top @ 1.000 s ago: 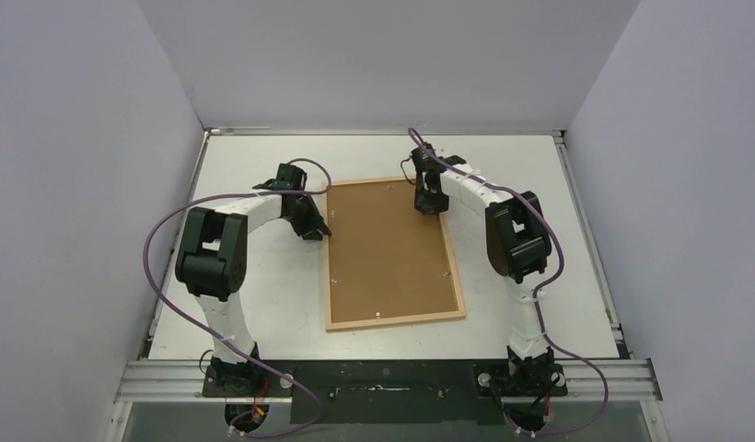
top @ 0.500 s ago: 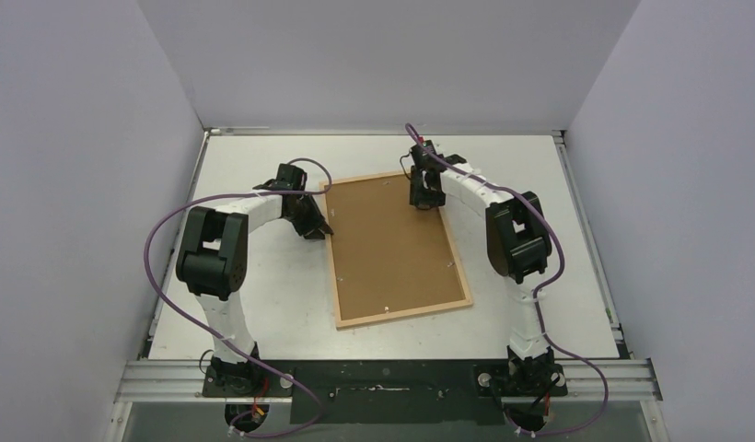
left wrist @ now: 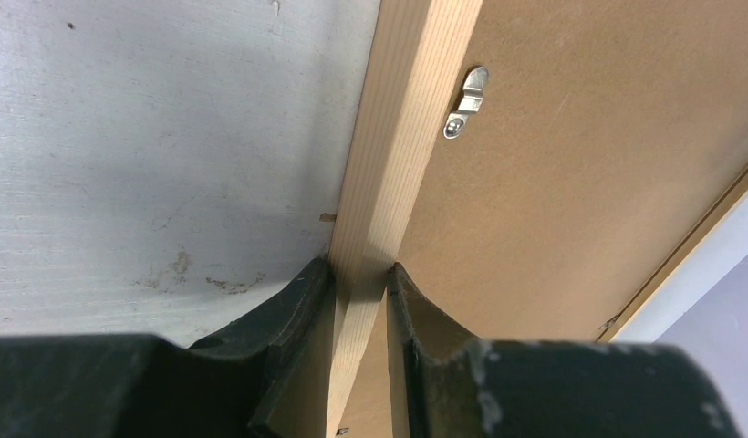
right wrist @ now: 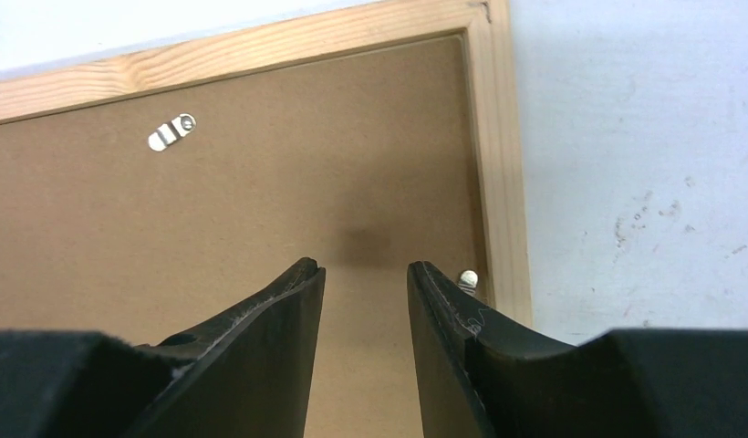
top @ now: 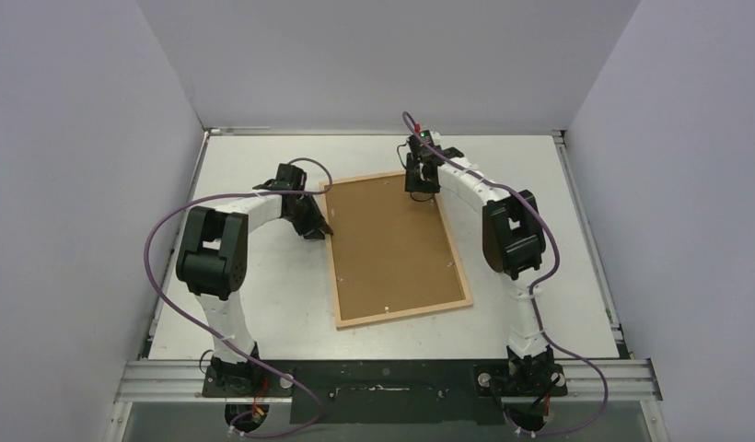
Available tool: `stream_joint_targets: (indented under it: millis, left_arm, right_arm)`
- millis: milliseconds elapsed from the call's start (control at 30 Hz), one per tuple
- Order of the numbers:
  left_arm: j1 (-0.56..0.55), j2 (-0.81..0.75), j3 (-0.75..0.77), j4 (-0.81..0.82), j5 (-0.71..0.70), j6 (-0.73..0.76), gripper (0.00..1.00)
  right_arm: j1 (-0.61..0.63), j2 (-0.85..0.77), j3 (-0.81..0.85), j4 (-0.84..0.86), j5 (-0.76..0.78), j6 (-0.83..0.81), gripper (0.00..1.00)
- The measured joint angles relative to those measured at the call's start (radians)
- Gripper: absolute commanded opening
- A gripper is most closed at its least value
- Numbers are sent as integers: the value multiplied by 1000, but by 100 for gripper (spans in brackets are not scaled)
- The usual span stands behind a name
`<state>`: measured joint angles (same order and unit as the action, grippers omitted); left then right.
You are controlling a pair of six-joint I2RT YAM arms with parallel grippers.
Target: Put the photo into the frame
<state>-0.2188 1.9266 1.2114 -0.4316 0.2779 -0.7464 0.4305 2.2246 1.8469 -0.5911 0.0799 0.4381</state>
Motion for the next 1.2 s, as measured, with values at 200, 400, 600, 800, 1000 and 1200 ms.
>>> stream_joint_targets:
  millis: [200,400,600,800,1000,1200]
  left_arm:
    - [0,0,0,0,1,1,0]
    - [0,0,0,0,1,0,0]
    - [0,0,0,0,1,0,0]
    - [0,0,0,0,2,-1,0]
    - [1,-5,-8,8,-6,-20,0]
    - [1,-39,-67,76,-24,-107,0]
  right_arm:
    - [0,11,0,-20,25,0,39]
    - [-5,16,-1,-40,34,-1,39]
    - [-6,32,-1,-56,39,-1,39]
    - [-11,42,-1,-59,34,0,39]
    - [-13,42,-1,-61,33,1,38]
    - [-13,42,-1,-68,37,11,38]
